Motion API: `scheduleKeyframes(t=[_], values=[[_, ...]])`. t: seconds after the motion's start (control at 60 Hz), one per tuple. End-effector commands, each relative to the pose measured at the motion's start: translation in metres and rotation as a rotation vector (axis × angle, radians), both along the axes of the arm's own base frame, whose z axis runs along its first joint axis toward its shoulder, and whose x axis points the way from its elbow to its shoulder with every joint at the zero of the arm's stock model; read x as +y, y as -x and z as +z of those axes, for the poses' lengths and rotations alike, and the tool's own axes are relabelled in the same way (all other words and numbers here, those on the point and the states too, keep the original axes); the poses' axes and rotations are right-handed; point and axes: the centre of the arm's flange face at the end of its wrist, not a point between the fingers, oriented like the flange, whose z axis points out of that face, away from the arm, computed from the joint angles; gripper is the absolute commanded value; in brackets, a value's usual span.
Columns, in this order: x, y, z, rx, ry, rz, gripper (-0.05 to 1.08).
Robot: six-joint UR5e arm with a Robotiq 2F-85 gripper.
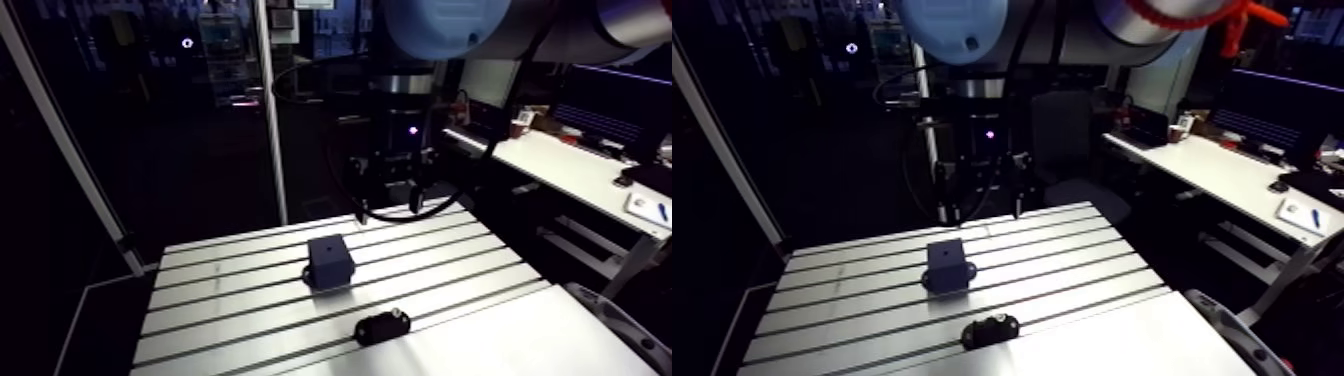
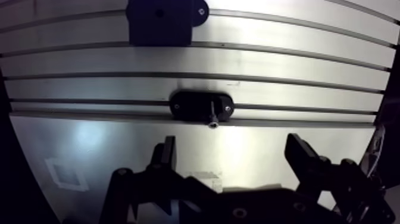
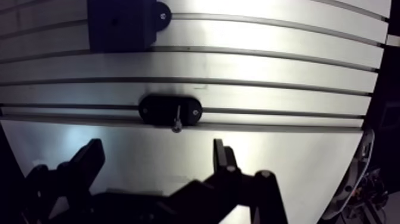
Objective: Pick up the M10 bolt and insert it into the hole until fully seated.
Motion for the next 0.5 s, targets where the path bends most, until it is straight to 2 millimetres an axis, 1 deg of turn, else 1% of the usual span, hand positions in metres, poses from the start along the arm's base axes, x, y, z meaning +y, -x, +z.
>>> scheduleKeyframes(t=[0.017,0.233,0.383,0.467,0.5], values=[[0.005,-0.008,-0.028,-0.021,-0.033,0.0,0.01],[0.004,-0.019,-0.046,-0.041,-0.051,0.003,0.01],[0.003,-0.021,-0.052,-0.038,-0.05,0.002,0.01],[0.009,-0.024,-0.057,-0.044,-0.043,-0.011,0.01],[0.013,-0.023,-0.063,-0.055,-0.035,-0.019,0.01]])
